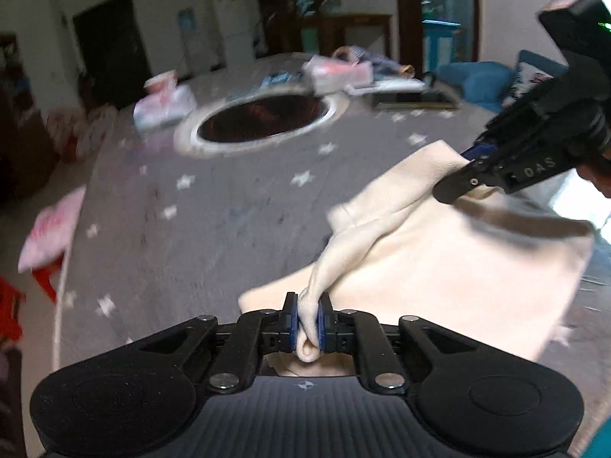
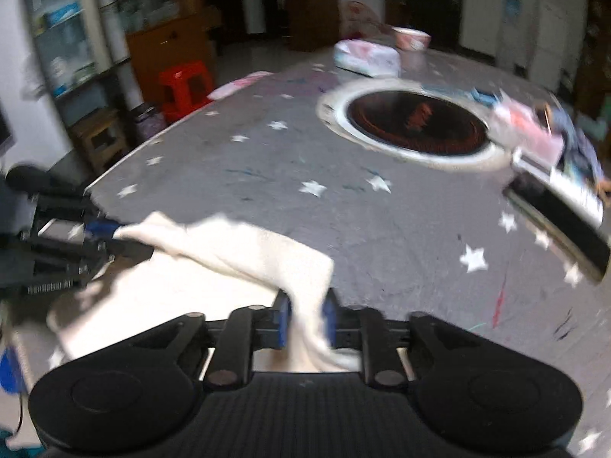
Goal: Fold clothes
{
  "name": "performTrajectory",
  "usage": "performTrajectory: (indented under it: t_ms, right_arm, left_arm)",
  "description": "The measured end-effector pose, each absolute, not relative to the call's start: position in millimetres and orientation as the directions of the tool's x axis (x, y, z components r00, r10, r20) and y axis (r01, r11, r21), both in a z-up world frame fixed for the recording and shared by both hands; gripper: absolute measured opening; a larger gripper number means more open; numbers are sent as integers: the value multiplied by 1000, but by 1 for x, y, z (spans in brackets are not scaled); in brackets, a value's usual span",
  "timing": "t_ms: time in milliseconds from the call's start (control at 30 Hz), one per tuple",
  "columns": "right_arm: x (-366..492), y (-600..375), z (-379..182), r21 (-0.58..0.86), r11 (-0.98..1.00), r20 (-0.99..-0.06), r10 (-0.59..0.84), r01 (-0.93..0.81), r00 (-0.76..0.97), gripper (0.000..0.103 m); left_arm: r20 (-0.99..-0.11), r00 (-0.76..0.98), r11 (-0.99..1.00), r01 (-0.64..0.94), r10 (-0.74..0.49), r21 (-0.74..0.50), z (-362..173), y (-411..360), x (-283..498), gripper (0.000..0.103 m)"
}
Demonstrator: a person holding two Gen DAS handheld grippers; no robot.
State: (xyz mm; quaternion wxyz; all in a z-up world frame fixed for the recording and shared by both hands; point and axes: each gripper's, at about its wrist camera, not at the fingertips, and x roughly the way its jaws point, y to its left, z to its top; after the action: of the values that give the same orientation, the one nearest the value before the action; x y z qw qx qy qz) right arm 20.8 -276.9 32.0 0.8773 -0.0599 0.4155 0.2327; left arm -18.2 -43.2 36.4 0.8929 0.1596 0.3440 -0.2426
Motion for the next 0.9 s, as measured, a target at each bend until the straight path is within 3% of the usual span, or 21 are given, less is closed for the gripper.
performTrajectory:
  t_ms: [200,400,667,900]
  right_arm:
    - [13,-300,39,106,914,-727,340,-392,596,29]
    - [-15,-326,50,78,940,-737,278,-331,616,29]
    - [-21,-343,29,141,952,-753,280,-270,595,28]
    - [-20,-331,21,88,952,-736,260,-293,624,28]
  left_arm:
    - [-680,673,859,497,-290,125,34,-39,-9,27]
    - [-653,723,912,392,-225,120,51,-24,-7,30]
    - [-648,667,879,477,-368,-8,62,-53,-16,30]
    - [-681,632,869,494,-368,-11,44,-78,-10,30]
